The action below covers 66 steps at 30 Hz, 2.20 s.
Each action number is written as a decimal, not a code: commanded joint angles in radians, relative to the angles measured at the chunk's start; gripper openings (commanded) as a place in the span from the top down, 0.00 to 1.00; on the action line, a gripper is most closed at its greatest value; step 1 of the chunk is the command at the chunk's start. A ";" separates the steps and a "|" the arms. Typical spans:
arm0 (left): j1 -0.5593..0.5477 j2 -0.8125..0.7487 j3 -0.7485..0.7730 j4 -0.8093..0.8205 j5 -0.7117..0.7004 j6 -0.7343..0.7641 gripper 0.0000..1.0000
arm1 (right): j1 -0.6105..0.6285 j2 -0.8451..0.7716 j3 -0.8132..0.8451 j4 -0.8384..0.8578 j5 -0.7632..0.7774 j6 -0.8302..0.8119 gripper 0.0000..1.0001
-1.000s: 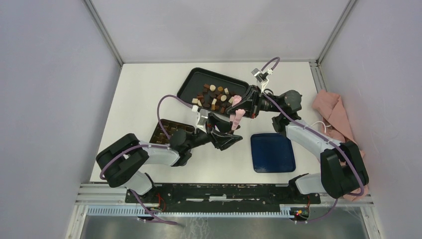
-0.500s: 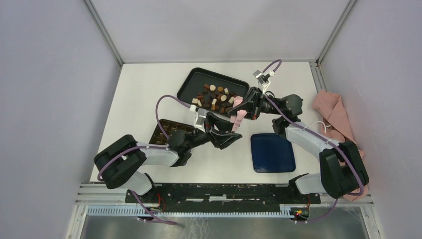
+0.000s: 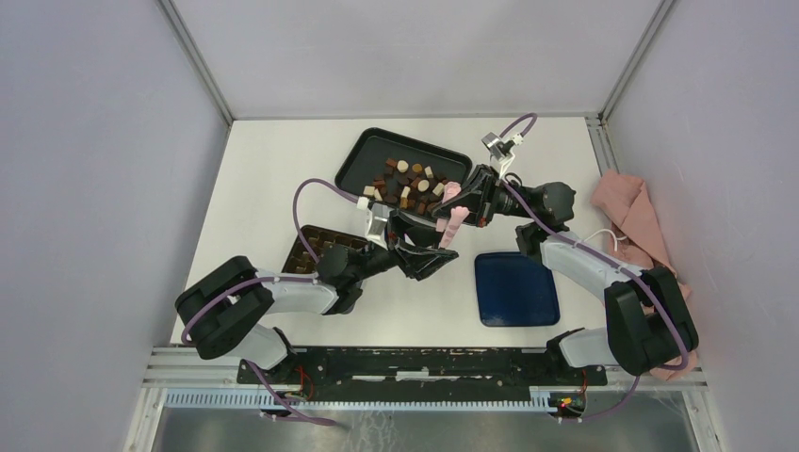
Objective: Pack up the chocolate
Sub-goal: Pick up the clamp at the center of the board.
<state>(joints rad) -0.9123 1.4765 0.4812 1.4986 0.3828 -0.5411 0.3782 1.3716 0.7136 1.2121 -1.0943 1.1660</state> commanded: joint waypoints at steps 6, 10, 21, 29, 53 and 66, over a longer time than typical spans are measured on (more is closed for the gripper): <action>-0.009 -0.019 0.031 0.239 -0.030 -0.001 0.40 | 0.005 -0.028 -0.005 0.075 0.025 0.025 1.00; -0.010 -0.021 0.031 0.239 -0.037 -0.008 0.40 | 0.004 -0.029 -0.008 0.077 0.029 0.026 1.00; -0.009 -0.023 0.036 0.241 -0.046 -0.026 0.36 | 0.005 -0.026 -0.011 0.079 0.031 0.029 1.00; -0.008 -0.018 0.040 0.239 -0.054 -0.052 0.56 | 0.004 -0.025 -0.009 0.076 0.029 0.029 0.97; 0.043 -0.079 -0.026 0.236 -0.058 -0.212 0.51 | -0.036 -0.080 0.036 0.009 -0.070 -0.094 0.31; 0.343 -0.225 0.017 -0.266 0.121 -0.451 0.52 | -0.213 -0.190 0.087 -0.690 -0.188 -0.752 0.25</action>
<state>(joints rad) -0.6460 1.3148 0.4458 1.4315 0.4030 -0.9028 0.2214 1.2152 0.7341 0.9020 -1.2587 0.7818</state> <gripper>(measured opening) 0.484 0.748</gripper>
